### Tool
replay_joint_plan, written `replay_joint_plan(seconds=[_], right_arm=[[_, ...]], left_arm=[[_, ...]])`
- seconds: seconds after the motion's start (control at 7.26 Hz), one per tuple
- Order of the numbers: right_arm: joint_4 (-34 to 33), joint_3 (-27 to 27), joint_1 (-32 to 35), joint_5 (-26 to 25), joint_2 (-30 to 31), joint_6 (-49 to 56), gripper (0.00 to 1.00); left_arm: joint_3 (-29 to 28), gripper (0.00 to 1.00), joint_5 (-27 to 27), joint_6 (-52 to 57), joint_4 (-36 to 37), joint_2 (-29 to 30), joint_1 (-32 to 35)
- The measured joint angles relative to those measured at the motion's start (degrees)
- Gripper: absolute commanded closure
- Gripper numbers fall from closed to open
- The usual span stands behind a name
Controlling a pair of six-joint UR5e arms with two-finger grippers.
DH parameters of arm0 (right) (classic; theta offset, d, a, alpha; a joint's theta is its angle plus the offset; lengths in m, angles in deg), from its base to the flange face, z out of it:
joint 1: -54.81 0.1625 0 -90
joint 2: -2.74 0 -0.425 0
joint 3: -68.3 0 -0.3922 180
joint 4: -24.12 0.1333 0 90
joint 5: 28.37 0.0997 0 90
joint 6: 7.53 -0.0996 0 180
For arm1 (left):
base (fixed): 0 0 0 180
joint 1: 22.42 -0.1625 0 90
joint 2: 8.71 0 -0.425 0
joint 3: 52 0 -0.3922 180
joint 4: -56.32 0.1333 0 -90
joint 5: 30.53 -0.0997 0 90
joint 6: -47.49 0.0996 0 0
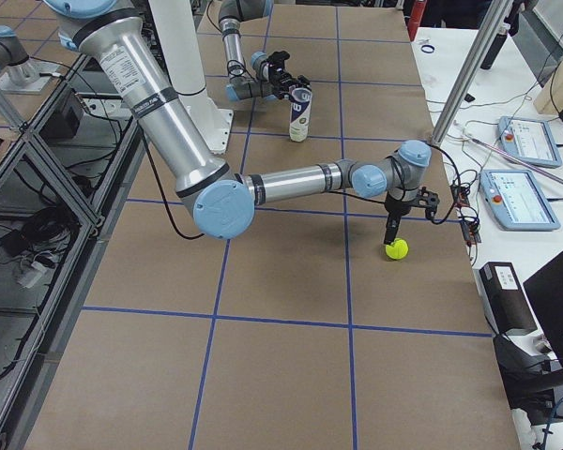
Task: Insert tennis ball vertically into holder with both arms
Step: 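Close the right gripper on the farther ball and lift it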
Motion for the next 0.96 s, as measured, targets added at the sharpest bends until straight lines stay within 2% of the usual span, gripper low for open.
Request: replay_joint_plan(seconds=[0.41,0.96], right_arm=[[10.14,5.88,-0.44,-1.35,-0.25,-6.87,0.01],[16.85,9.31,-1.32,-2.34,-0.24,-10.38,0.0]], left_arm=[[-0.01,0.17,-0.06,0.04,0.13,0.0,-0.01],[0.06,0.17,-0.09,0.05,0.2,0.02,-0.05]])
